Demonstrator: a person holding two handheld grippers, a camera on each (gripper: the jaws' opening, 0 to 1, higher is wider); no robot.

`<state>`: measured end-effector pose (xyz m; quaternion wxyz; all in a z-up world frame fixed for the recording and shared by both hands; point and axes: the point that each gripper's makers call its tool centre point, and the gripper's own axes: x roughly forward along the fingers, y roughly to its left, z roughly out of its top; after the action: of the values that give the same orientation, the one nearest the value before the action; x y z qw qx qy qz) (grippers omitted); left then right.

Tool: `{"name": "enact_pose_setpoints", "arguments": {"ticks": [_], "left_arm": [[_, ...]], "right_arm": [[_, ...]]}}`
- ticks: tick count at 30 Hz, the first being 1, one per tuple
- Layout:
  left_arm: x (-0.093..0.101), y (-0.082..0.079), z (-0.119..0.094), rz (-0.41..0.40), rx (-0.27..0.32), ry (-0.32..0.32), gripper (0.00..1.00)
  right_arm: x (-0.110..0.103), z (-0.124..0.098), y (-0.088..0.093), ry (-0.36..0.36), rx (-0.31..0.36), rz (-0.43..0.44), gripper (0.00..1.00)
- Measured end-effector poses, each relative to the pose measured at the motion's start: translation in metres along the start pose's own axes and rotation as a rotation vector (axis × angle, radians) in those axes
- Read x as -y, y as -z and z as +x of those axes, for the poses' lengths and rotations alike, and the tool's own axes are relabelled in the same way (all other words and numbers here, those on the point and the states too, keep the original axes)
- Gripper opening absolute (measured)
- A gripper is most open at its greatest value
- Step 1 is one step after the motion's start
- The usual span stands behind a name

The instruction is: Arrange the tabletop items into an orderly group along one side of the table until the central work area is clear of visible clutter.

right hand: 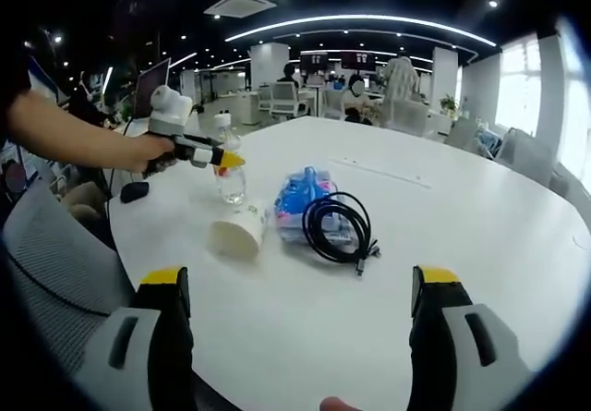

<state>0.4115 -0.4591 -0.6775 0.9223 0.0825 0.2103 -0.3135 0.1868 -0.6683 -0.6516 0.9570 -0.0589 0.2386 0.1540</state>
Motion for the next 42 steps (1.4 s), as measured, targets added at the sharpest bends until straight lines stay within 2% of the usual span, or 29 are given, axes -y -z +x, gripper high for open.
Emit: {"name": "enact_pose_setpoints", "arguments": {"ticks": [9,13,20,23,26,33,42], "left_arm": [[-0.008,-0.001,0.0,0.001,-0.007,0.038,0.43],[-0.012,-0.003,0.002,0.017,0.0,0.055,0.43],[-0.03,-0.011,0.007,0.029,0.001,0.068,0.43],[-0.028,-0.013,0.004,0.032,-0.007,0.078,0.43],[-0.033,-0.012,0.004,0.072,-0.025,0.081,0.43],[-0.052,-0.012,0.007,0.051,-0.035,0.072,0.43],[-0.06,-0.008,0.009,0.044,-0.041,0.07,0.43]], "right_arm": [[0.003,-0.001,-0.002,0.01,0.01,0.006,1.0],[0.005,-0.001,-0.001,0.013,0.011,0.012,1.0],[0.005,0.0,0.001,0.014,0.003,0.015,1.0],[0.006,0.0,0.002,0.016,-0.002,0.017,1.0],[0.006,0.0,0.003,0.019,-0.005,0.02,1.0],[0.007,0.001,0.006,0.022,-0.017,0.022,1.0],[0.006,0.001,0.007,0.022,-0.027,0.017,1.0]]}}
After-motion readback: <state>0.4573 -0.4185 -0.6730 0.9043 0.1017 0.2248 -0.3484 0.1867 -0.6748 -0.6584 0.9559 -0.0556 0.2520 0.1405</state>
